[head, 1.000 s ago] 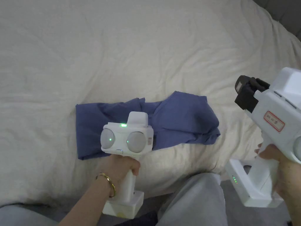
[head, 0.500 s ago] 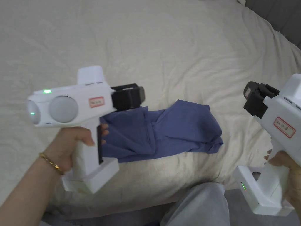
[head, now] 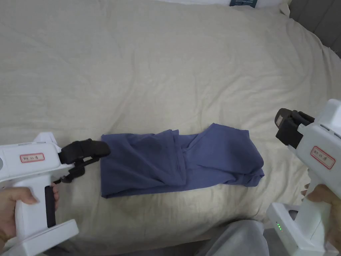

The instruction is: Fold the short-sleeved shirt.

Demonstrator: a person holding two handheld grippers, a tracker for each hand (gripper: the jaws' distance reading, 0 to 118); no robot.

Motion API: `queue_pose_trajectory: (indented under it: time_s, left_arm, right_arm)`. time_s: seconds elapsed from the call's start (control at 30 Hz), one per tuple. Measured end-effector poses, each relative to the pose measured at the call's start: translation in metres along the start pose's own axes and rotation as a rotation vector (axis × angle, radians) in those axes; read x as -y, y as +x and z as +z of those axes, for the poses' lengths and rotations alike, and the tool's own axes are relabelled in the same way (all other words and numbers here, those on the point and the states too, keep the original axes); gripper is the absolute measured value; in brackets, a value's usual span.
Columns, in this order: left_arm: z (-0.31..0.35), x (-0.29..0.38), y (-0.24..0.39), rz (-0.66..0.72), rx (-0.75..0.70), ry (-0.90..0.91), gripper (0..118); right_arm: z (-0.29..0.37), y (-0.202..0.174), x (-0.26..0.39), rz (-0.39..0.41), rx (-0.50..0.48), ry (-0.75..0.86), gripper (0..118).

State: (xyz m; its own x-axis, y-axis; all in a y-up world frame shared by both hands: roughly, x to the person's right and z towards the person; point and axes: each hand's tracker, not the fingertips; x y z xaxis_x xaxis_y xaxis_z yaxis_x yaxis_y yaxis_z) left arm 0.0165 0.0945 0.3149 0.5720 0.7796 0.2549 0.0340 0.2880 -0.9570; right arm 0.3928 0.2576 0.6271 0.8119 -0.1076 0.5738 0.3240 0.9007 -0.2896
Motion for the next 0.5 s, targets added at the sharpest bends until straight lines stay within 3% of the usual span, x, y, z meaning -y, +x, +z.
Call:
queue_pose_trajectory:
  time_s: [0.2, 0.27, 0.37, 0.4, 0.43, 0.5]
  left_arm:
    - [-0.024, 0.010, -0.005, 0.098, 0.132, 0.006, 104]
    - [-0.035, 0.010, -0.003, 0.099, 0.122, -0.011, 98]
    - [-0.050, 0.011, 0.007, 0.043, 0.027, -0.022, 56]
    - [-0.054, 0.011, 0.010, 0.018, -0.013, -0.029, 28]
    - [-0.058, 0.012, 0.013, -0.002, -0.067, -0.036, 14]
    - [-0.059, 0.010, 0.016, 0.028, -0.064, -0.036, 13]
  right_arm:
    - [-0.002, -0.003, 0.002, 0.014, 0.001, -0.026, 2]
    - [-0.003, -0.003, 0.003, 0.020, 0.006, -0.034, 2]
    - [-0.003, -0.001, 0.004, 0.024, 0.014, -0.044, 2]
    - [-0.003, -0.001, 0.005, 0.024, 0.017, -0.048, 2]
    - [-0.004, 0.000, 0.005, 0.022, 0.020, -0.051, 2]
    - [-0.003, 0.001, 0.005, 0.019, 0.021, -0.055, 2]
